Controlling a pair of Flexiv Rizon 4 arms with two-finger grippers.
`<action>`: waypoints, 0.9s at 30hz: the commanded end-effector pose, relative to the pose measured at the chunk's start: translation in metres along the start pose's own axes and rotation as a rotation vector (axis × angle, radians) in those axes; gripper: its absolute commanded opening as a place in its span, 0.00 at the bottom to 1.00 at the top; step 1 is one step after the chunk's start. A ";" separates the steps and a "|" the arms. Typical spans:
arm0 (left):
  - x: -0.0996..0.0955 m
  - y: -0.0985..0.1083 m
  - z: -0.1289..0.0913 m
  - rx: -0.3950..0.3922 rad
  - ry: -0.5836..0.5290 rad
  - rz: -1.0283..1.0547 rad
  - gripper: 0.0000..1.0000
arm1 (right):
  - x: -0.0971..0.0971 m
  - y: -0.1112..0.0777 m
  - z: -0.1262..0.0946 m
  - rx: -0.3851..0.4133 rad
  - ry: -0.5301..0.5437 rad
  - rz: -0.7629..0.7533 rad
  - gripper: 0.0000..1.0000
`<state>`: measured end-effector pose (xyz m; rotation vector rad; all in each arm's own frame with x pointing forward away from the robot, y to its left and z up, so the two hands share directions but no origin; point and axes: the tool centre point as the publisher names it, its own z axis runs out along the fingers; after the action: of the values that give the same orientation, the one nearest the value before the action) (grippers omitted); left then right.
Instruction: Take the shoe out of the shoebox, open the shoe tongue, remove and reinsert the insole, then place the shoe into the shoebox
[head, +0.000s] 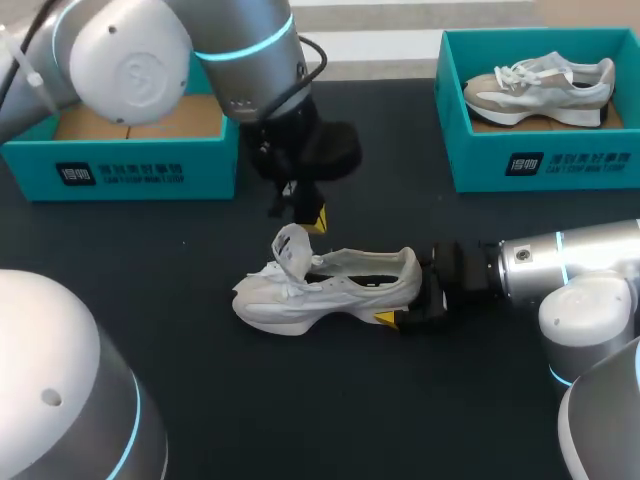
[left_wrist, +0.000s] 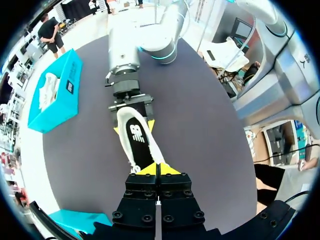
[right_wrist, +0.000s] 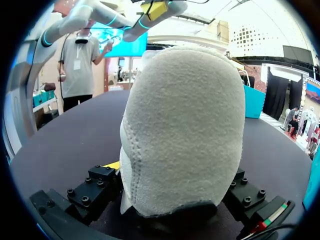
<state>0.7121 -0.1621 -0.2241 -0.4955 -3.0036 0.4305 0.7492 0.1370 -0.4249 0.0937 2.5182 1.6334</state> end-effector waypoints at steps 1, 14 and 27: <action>-0.007 -0.003 0.034 0.034 0.015 0.006 0.00 | 0.000 -0.002 0.003 0.004 -0.001 0.000 0.00; -0.027 -0.015 0.097 0.015 0.059 -0.009 0.00 | 0.000 -0.002 0.003 0.004 -0.001 0.000 0.00; -0.029 -0.016 0.105 0.013 0.100 0.005 0.00 | 0.000 -0.002 0.003 0.004 -0.001 0.000 0.00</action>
<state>0.7232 -0.2133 -0.3209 -0.5073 -2.9018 0.4123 0.7492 0.1371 -0.4248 0.0936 2.5182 1.6336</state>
